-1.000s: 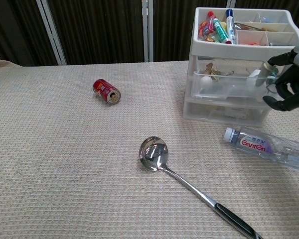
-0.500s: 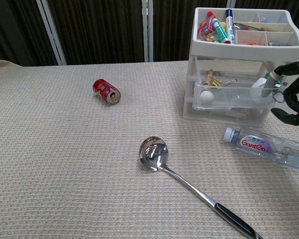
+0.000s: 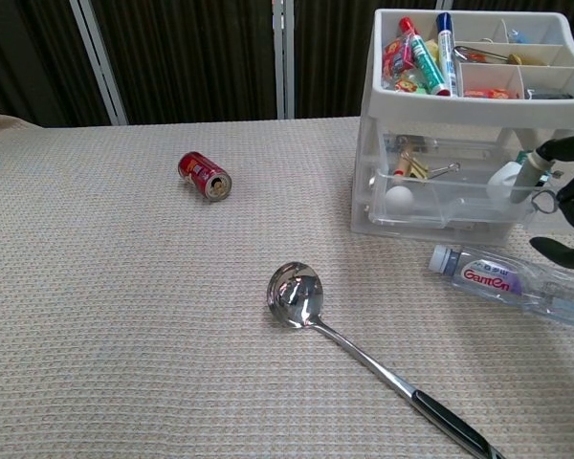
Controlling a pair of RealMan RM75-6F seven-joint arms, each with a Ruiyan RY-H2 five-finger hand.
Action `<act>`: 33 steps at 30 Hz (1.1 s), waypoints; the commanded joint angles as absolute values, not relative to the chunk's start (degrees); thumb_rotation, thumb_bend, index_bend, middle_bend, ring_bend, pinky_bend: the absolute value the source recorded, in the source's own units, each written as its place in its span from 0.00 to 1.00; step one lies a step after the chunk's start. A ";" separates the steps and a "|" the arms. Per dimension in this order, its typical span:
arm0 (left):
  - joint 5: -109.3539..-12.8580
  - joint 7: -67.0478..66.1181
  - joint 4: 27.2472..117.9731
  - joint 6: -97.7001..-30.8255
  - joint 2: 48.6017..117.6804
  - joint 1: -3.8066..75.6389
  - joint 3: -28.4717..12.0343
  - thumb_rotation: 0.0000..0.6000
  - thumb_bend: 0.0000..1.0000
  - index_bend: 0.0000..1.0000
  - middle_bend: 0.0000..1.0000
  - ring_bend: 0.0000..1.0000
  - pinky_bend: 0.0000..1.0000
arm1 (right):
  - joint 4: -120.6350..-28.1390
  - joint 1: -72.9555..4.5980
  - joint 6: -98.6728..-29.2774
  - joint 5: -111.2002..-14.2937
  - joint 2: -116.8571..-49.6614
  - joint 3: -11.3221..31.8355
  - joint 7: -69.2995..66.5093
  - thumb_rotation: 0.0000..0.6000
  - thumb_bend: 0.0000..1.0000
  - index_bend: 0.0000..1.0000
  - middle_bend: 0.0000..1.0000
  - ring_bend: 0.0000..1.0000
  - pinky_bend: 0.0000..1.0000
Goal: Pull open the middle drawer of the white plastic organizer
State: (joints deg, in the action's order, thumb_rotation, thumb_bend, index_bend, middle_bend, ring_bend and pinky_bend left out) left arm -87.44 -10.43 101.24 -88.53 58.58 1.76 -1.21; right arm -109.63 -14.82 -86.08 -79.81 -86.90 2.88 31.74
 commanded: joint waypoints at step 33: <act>-87.41 -9.95 101.33 -89.59 58.48 1.38 -1.61 1.00 0.05 0.00 0.00 0.00 0.00 | -121.85 -21.07 -81.71 -71.38 -83.80 16.65 50.27 1.00 0.05 0.37 0.93 0.96 0.71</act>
State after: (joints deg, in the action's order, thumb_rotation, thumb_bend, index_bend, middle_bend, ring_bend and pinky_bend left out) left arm -87.43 -9.97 101.36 -89.59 58.48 1.38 -1.60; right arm -120.36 -18.39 -84.85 -78.41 -84.79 12.57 47.18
